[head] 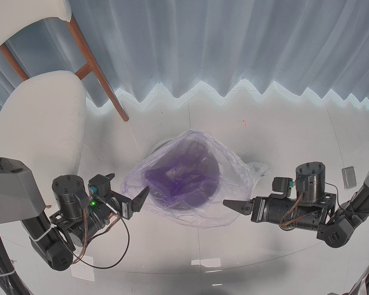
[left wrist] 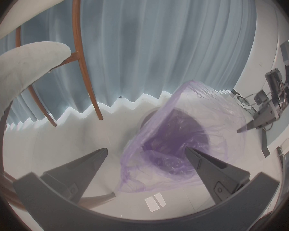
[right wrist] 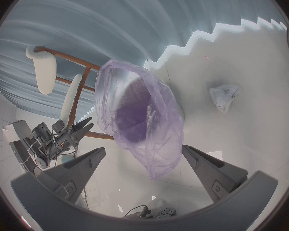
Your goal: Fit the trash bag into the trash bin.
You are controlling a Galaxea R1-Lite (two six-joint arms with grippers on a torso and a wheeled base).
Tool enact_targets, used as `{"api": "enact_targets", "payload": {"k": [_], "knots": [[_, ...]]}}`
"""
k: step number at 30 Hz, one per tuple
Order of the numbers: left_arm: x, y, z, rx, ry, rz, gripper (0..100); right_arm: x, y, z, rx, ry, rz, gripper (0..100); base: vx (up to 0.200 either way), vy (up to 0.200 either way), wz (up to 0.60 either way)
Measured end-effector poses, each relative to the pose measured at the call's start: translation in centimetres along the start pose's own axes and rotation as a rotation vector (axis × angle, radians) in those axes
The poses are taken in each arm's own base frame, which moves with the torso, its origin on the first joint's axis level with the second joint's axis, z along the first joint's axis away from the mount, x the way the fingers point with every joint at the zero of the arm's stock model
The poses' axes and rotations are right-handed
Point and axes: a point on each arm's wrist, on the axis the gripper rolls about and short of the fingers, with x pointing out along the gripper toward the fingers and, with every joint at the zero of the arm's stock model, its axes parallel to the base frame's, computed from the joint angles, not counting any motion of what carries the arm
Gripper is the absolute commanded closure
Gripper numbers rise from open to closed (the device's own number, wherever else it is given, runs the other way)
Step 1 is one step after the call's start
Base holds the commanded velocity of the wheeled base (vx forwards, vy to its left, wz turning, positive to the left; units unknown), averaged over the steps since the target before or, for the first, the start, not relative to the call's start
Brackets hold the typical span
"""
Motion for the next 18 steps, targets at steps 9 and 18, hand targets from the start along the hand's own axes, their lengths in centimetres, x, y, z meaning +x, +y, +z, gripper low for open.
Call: {"api": "enact_targets", "payload": {"k": [9,18], "knots": [[-0.3,-0.1,-0.7,0.008,0.032,-0.010,0,0.0,0.3,0.2,-0.009,-0.014,-0.001,0,0.000,0.000,0.00],[-1.1,0.3,-1.2,0.005,0.064,-0.043,0,0.1,0.5,-0.1,-0.012,-0.003,0.003,0,0.000,0.000,0.00]]}}
